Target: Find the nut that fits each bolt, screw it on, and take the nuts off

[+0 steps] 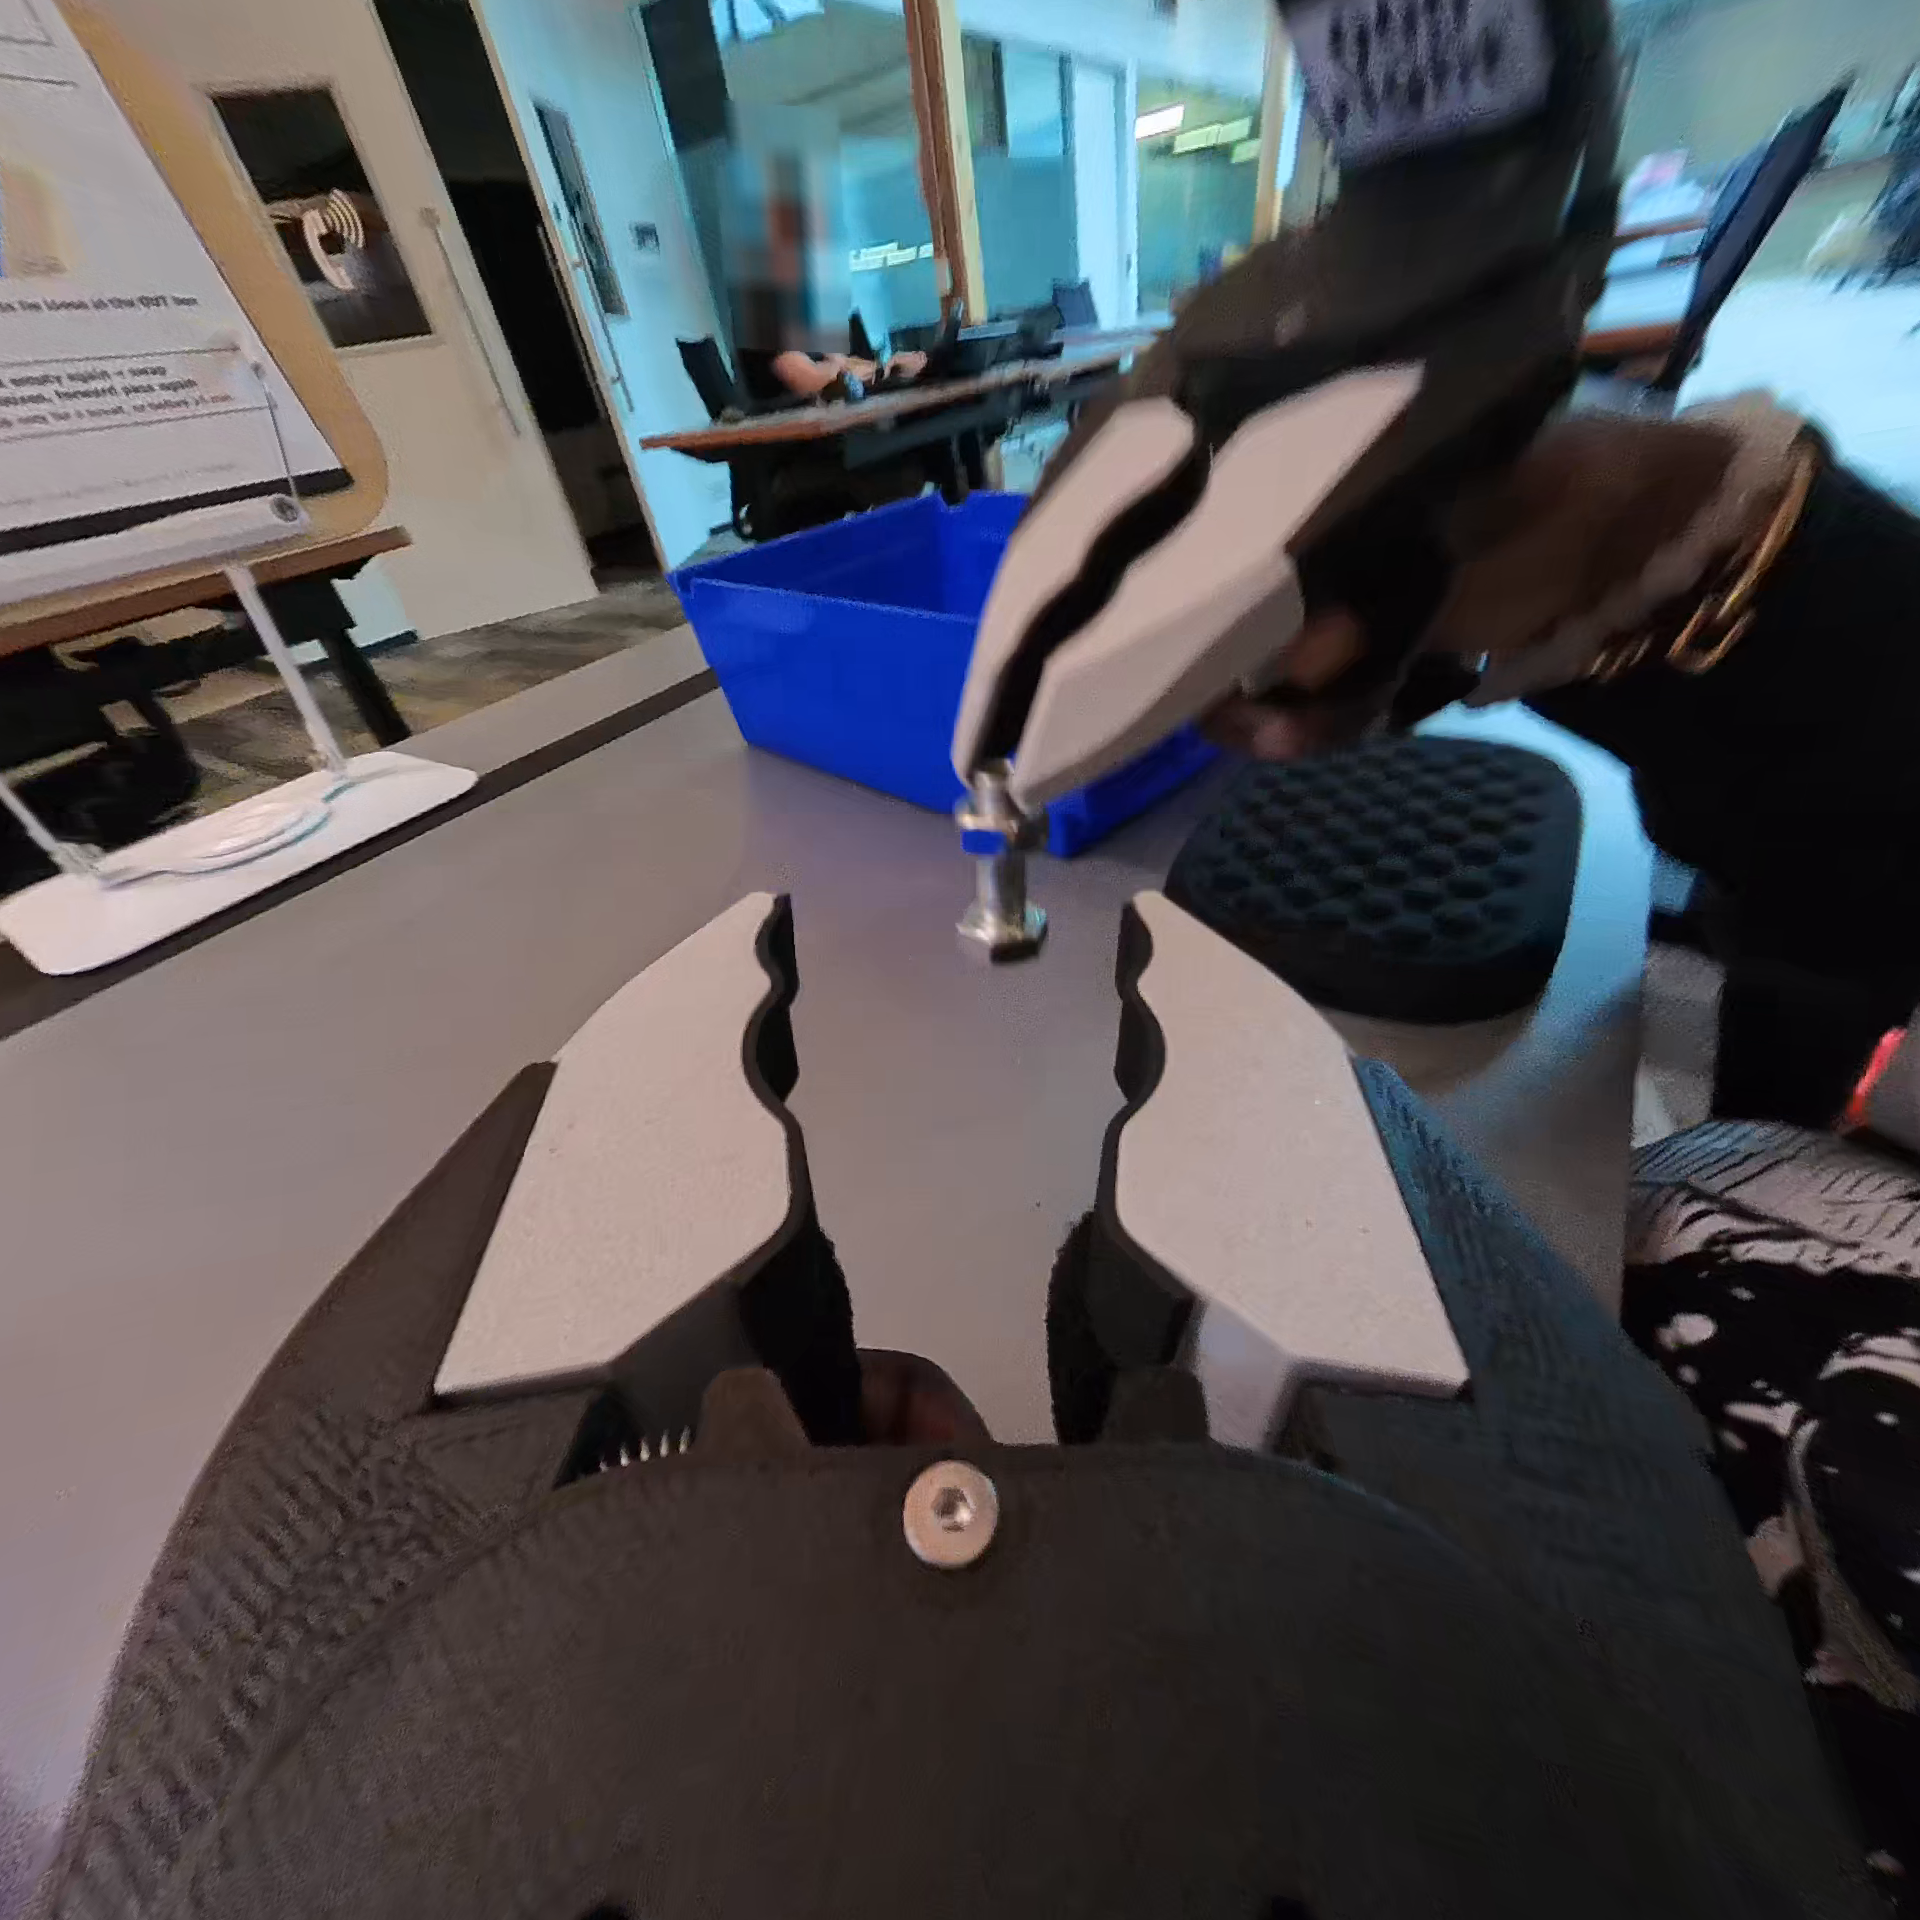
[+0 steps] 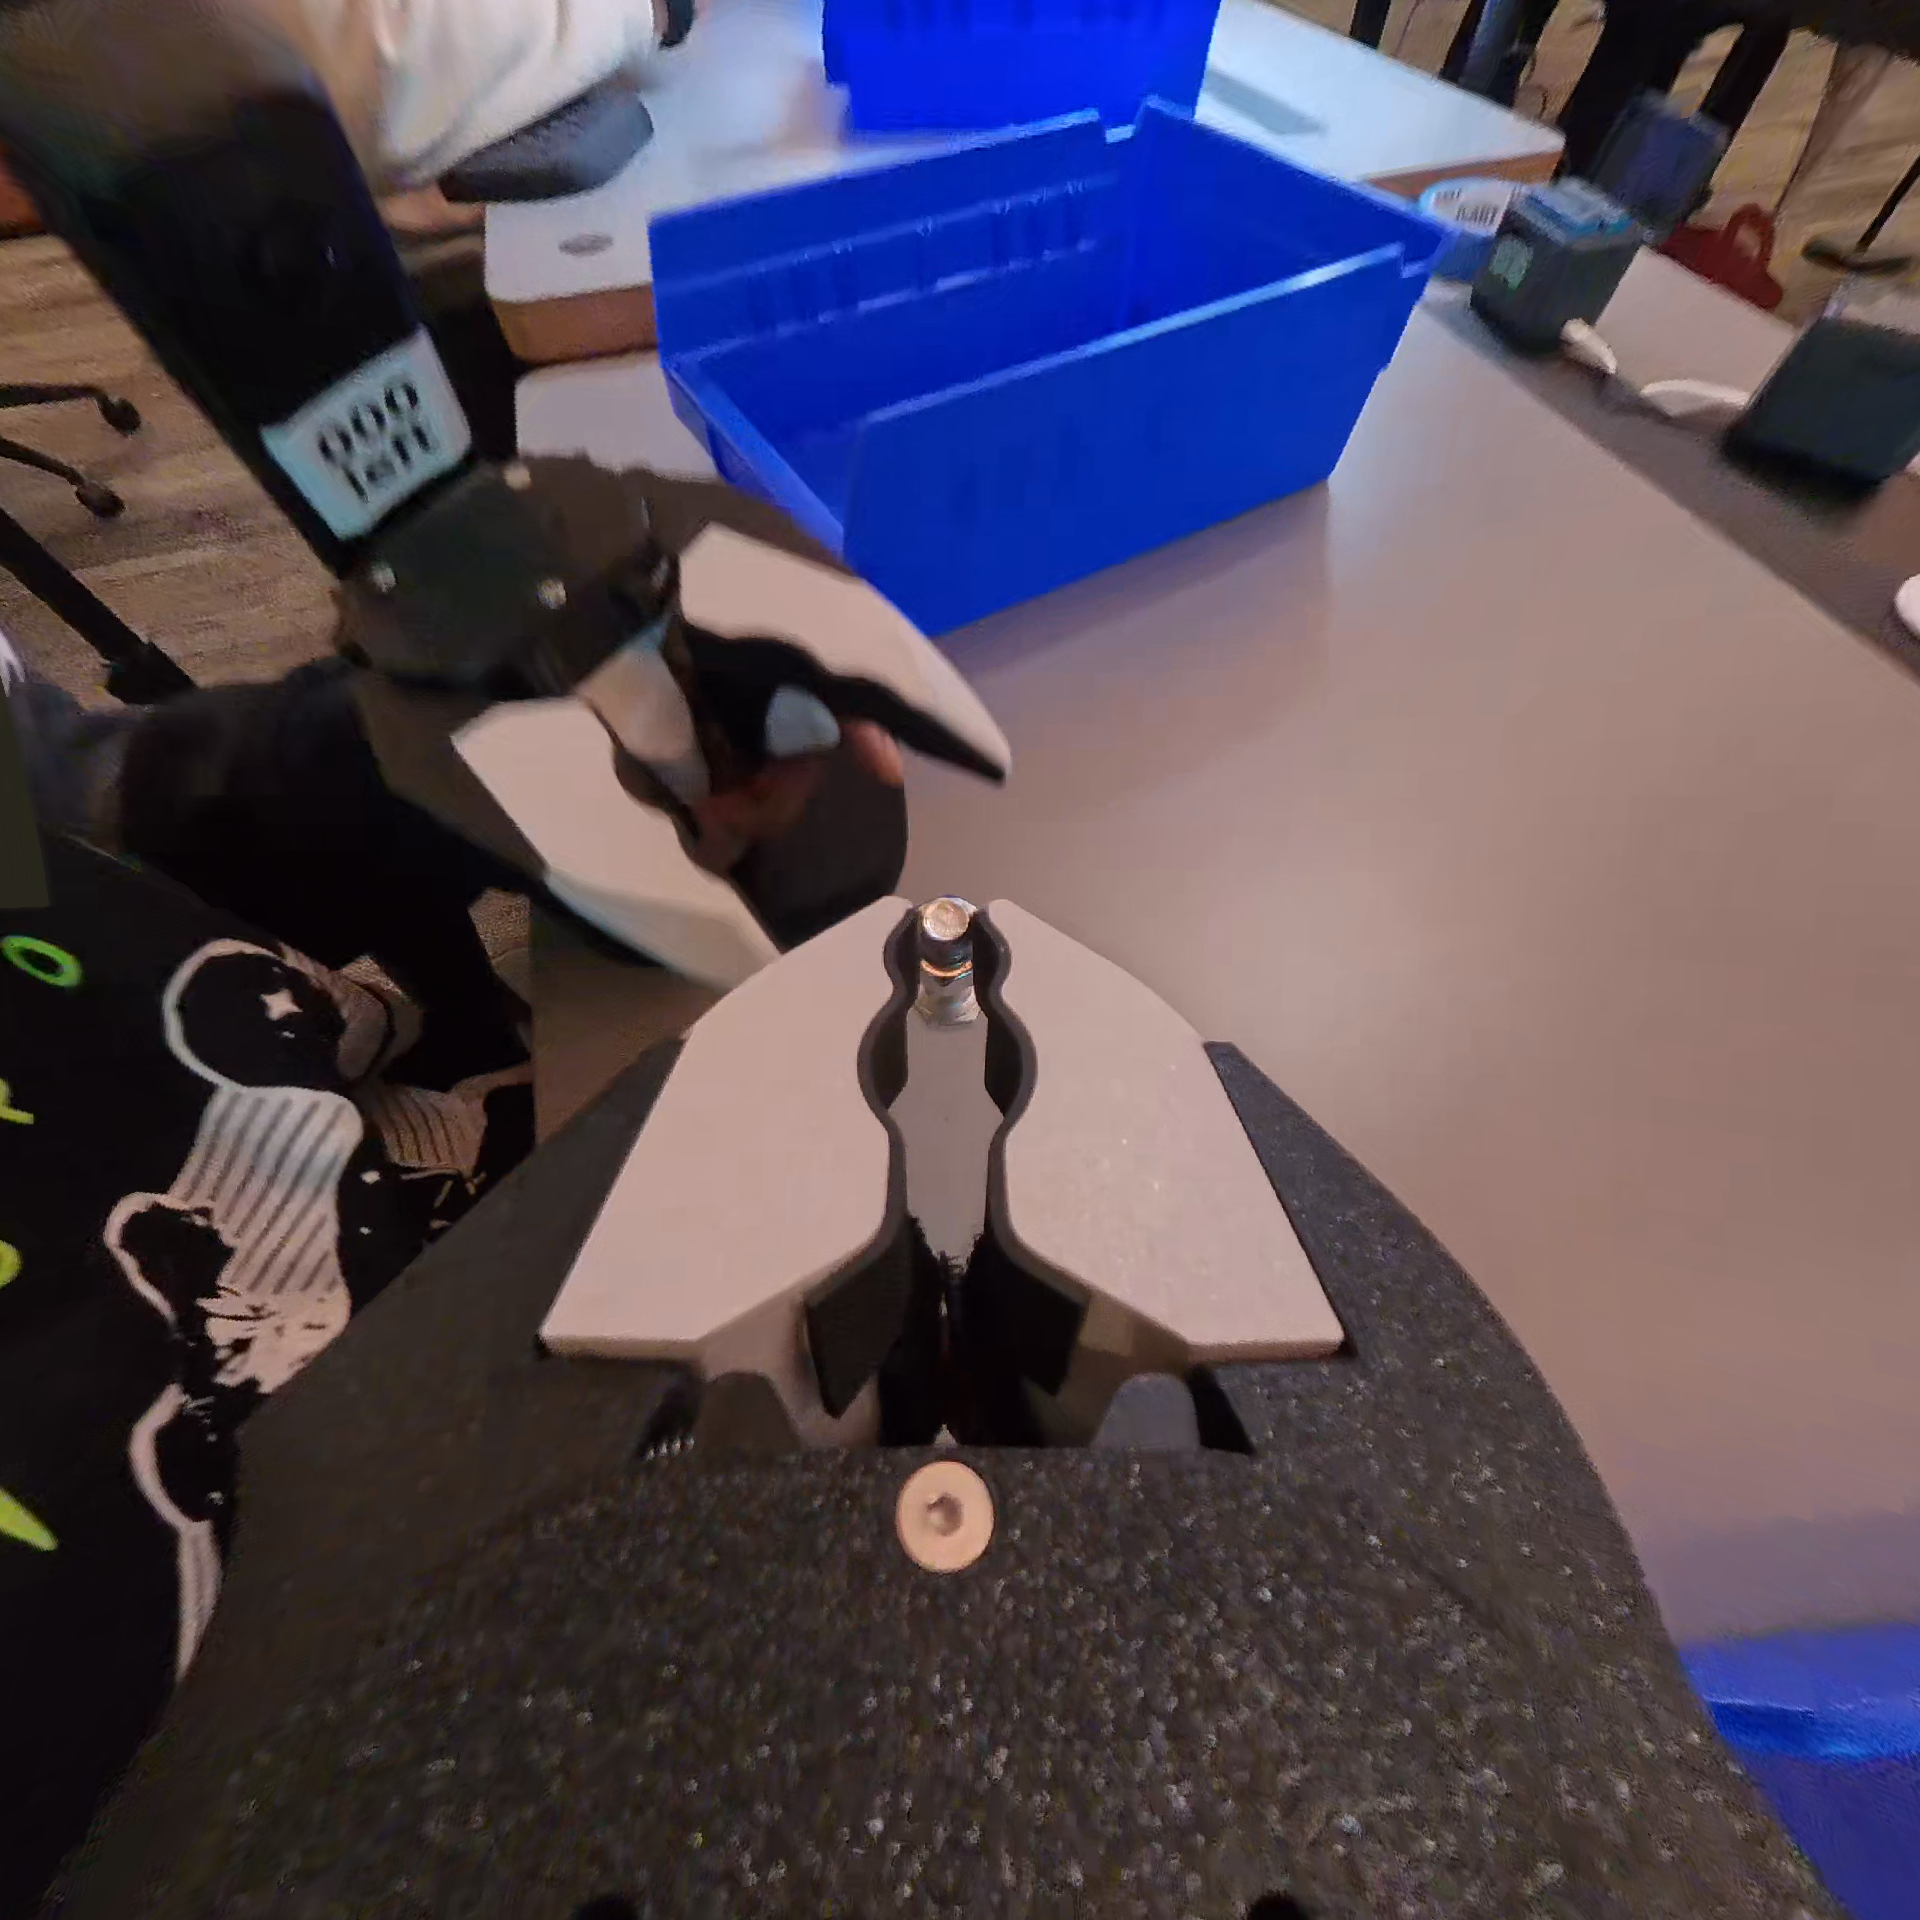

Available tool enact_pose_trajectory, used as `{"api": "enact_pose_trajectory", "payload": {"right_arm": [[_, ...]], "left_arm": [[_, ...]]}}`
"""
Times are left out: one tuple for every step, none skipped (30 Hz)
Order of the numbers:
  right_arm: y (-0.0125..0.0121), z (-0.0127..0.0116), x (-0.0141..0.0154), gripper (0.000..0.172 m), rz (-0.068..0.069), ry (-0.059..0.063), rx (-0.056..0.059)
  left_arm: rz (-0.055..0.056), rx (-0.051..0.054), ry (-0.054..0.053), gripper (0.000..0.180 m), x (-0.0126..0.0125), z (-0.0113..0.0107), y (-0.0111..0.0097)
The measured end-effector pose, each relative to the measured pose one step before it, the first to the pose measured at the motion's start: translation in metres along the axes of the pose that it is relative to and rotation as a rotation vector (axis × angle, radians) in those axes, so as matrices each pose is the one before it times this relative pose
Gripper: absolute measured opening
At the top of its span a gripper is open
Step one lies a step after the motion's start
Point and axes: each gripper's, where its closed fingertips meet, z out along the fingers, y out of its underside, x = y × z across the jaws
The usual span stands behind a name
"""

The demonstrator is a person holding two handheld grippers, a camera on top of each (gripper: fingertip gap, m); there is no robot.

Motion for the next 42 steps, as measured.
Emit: {"api": "enact_pose_trajectory", "payload": {"right_arm": [[-0.00720,-0.00232,-0.00444,0.009,-0.0173,-0.0149,0.0136],[-0.00658,-0.00128,-0.00639,0.009,-0.0228,-0.0300,0.0177],[-0.00597,-0.00063,-0.00665,0.009,-0.0177,-0.0354,0.0190],[-0.00499,-0.00012,-0.00538,0.009,-0.0078,-0.0312,0.0176],[-0.00394,0.00018,-0.00391,0.009,-0.0032,-0.0234,0.0137],[-0.00274,0.00024,-0.00239,0.009,-0.0040,-0.0139,0.0092],[-0.00153,0.00052,-0.00082,0.009,-0.0033,-0.0033,0.0018],[-0.00025,0.00061,0.00032,0.009,-0.0049,0.0038,-0.0057],[0.00054,0.00075,0.00034,0.009,-0.0057,0.0051,-0.0088],[0.00072,0.00100,-0.00002,0.009,-0.0028,0.0017,-0.0085],[0.00069,0.00097,-0.00051,0.009,-0.0019,-0.0026,-0.0061],[0.00055,0.00098,-0.00076,0.009,-0.0020,-0.0040,-0.0038],[0.00040,0.00060,-0.00035,0.009,-0.0012,-0.0019,-0.0020],[0.00006,0.00051,-0.00006,0.009,0.0003,0.0001,-0.0004],[0.00000,0.00019,-0.00030,0.009,0.0006,-0.0021,0.0003],[-0.00016,0.00014,-0.00049,0.009,-0.0004,-0.0024,0.0010],[-0.00015,0.00009,-0.00028,0.009,-0.0008,-0.0015,0.0011],[-0.00002,-0.00004,-0.00006,0.009,-0.0007,0.0008,0.0003],[0.00024,-0.00001,-0.00001,0.009,-0.0003,0.0004,-0.0002],[0.00010,-0.00004,-0.00004,0.009,0.0013,0.0000,0.0012],[-0.00040,-0.00002,-0.00033,0.009,0.0013,-0.0016,0.0061],[-0.00126,-0.00005,-0.00057,0.009,-0.0006,-0.0026,0.0155],[-0.00237,0.00002,-0.00076,0.009,-0.0063,-0.0023,0.0283],[-0.00353,-0.00017,-0.00088,0.011,-0.0097,-0.0021,0.0435],[-0.00500,-0.00025,-0.00065,0.021,-0.0073,0.0015,0.0639],[-0.00412,0.00017,-0.00075,0.038,0.0042,0.0027,0.0684],[-0.00155,0.00137,0.00013,0.052,0.0180,0.0070,0.0566],[0.00184,0.00241,0.00098,0.058,0.0242,0.0086,0.0341],[0.00417,0.00303,0.00146,0.062,0.0205,0.0099,0.0169],[0.00416,0.00325,0.00240,0.065,0.0139,0.0150,0.0116],[0.00321,0.00321,0.00196,0.066,0.0085,0.0116,0.0090],[0.00217,0.00293,0.00082,0.067,0.0051,0.0028,0.0057],[0.00149,0.00260,0.00144,0.065,0.0054,0.0055,0.0024],[0.00183,0.00195,0.00197,0.063,0.0015,0.0085,-0.0055],[0.00189,0.00073,0.00189,0.060,-0.0052,0.0082,-0.0096],[0.00062,-0.00058,0.00165,0.057,-0.0074,0.0069,-0.0033],[-0.00041,-0.00180,0.00022,0.057,-0.0044,-0.0013,0.0044],[-0.00004,-0.00271,-0.00059,0.056,-0.0024,-0.0077,0.0015],[-0.00031,-0.00405,-0.00019,0.055,-0.0022,-0.0068,0.0045],[-0.00122,-0.00544,0.00122,0.052,-0.0020,0.0002,0.0137],[-0.00115,-0.00632,0.00234,0.051,0.0008,0.0045,0.0153],[-0.00066,-0.00649,0.00414,0.046,0.0037,0.0141,0.0127]], "left_arm": [[0.0313,-0.0251,-0.0064,0.056,0.00388,0.00270,0.00218],[0.0145,-0.0141,0.0045,0.056,0.00416,0.00197,0.00077],[0.0005,0.0008,0.0115,0.054,0.00356,0.00098,-0.00073],[-0.0096,0.0129,0.0168,0.050,0.00297,-0.00014,-0.00189],[-0.0162,0.0146,0.0161,0.046,0.00192,-0.00080,-0.00189],[-0.0139,0.0109,0.0169,0.043,0.00157,-0.00101,-0.00151],[-0.0100,0.0133,0.0143,0.039,0.00123,-0.00114,-0.00176],[-0.0099,0.0105,0.0079,0.037,0.00059,-0.00091,-0.00139],[-0.0064,0.0061,0.0059,0.035,0.00035,-0.00058,-0.00062],[-0.0016,0.0026,0.0033,0.034,0.00040,-0.00023,-0.00019],[0.0004,-0.0001,-0.0011,0.032,-0.00016,0.00000,0.00011],[0.0012,-0.0017,0.0028,0.031,0.00056,0.00012,0.00027],[0.0016,-0.0019,0.0029,0.027,0.00055,0.00012,0.00039],[-0.0004,-0.0019,-0.0041,0.024,-0.00051,0.00007,0.00034],[-0.0009,-0.0010,-0.0015,0.022,-0.00024,0.00002,0.00014],[-0.0008,0.0000,0.0008,0.020,0.00006,-0.00001,0.00001],[-0.0012,0.0013,-0.0002,0.019,-0.00021,-0.00004,-0.00003],[-0.0018,0.0004,0.0022,0.019,0.00012,-0.00011,-0.00001],[-0.0020,-0.0007,0.0038,0.019,0.00023,-0.00001,0.00014],[-0.0012,-0.0002,0.0028,0.019,0.00027,-0.00003,0.00015],[-0.0008,0.0024,0.0032,0.019,0.00021,-0.00017,-0.00036],[-0.0021,0.0101,0.0014,0.019,0.00002,-0.00075,-0.00138],[-0.0074,0.0174,0.0066,0.019,0.00049,-0.00103,-0.00225],[-0.0140,0.0128,0.0164,0.019,0.00135,-0.00081,-0.00164],[-0.0124,0.0074,0.0066,0.019,0.00001,-0.00057,-0.00060],[-0.0047,0.0045,0.0030,0.019,-0.00015,-0.00044,-0.00040],[-0.0020,0.0022,0.0067,0.019,0.00068,-0.00021,-0.00026],[-0.0006,-0.0002,0.0032,0.019,0.00042,0.00018,0.00002],[0.0010,-0.0025,0.0057,0.019,0.00081,0.00026,0.00050],[-0.0001,-0.0009,0.0068,0.019,0.00095,0.00026,0.00040],[-0.0007,0.0003,0.0070,0.019,0.00106,0.00004,0.00016],[0.0002,0.0017,0.0064,0.019,0.00079,-0.00019,-0.00011],[-0.0006,0.0017,0.0047,0.019,0.00062,-0.00019,-0.00012],[-0.0007,0.0015,0.0027,0.019,0.00026,-0.00013,-0.00009],[-0.0012,0.0018,0.0065,0.019,0.00059,-0.00016,-0.00011],[-0.0022,0.0017,0.0063,0.019,0.00066,-0.00027,-0.00019],[-0.0037,0.0016,0.0022,0.018,-0.00010,-0.00015,-0.00006],[-0.0058,0.0025,0.0041,0.018,-0.00007,-0.00027,-0.00007],[-0.0096,0.0077,0.0034,0.018,-0.00052,-0.00068,-0.00071],[-0.0137,0.0123,0.0008,0.018,-0.00131,-0.00116,-0.00141],[-0.0145,0.0127,0.0007,0.018,-0.00131,-0.00136,-0.00152],[-0.0116,0.0105,-0.0013,0.018,-0.00136,-0.00111,-0.00118]]}}
